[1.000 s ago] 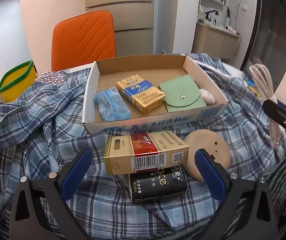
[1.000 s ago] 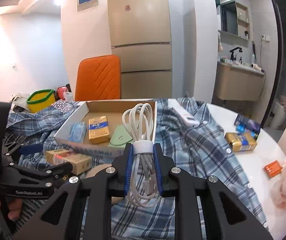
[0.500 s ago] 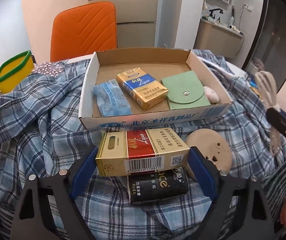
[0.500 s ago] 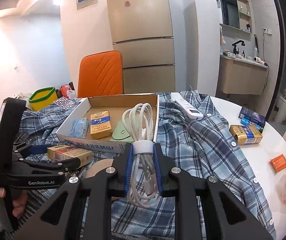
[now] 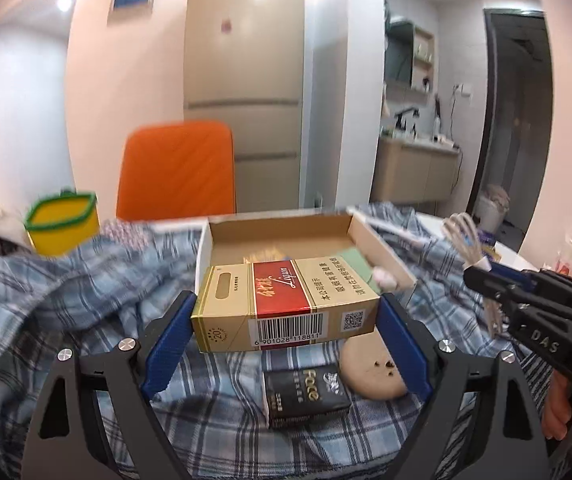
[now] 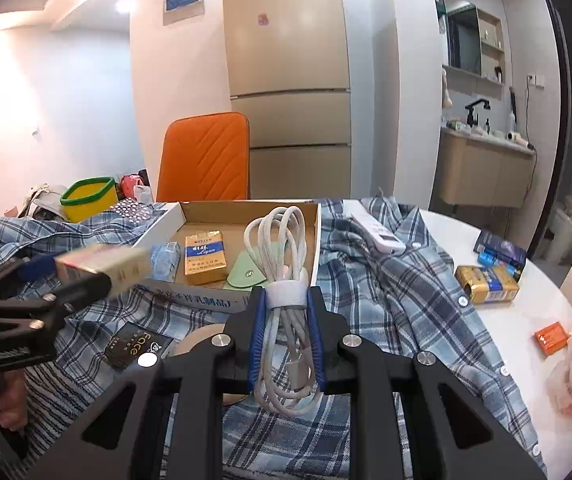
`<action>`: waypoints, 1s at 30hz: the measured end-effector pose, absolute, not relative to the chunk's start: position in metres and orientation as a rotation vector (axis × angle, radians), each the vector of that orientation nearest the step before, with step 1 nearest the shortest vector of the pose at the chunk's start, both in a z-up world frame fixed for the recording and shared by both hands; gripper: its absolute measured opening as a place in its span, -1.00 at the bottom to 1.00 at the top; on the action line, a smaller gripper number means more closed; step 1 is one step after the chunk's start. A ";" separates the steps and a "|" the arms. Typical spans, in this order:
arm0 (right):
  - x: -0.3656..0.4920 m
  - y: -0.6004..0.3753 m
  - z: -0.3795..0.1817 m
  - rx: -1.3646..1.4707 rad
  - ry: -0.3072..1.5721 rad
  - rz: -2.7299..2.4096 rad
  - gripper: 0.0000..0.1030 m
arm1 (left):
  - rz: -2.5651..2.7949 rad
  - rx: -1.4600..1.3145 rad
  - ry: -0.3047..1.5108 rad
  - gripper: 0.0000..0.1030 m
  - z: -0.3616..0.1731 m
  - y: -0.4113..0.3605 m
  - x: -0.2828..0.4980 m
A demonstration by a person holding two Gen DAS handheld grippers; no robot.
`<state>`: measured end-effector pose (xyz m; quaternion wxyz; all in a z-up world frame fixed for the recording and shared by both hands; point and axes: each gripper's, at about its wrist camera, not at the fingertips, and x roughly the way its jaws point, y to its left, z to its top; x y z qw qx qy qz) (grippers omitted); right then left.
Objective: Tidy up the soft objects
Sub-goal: 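Lift the cable with the right tool while the left tool grasps the red-and-gold cigarette carton, then carry the cable and carton over the box and open both tools inside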
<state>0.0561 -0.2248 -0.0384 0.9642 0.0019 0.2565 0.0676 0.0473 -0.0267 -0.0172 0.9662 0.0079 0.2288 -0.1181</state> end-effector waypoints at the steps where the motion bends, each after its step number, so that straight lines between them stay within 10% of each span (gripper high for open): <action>1: 0.055 -0.225 -0.037 0.002 0.510 0.137 -0.58 | -0.238 0.018 0.440 0.71 -0.015 -0.027 0.044; 30: 0.038 -0.198 0.050 -0.029 0.248 0.143 -0.58 | -0.234 -0.018 0.163 0.71 0.075 -0.012 0.026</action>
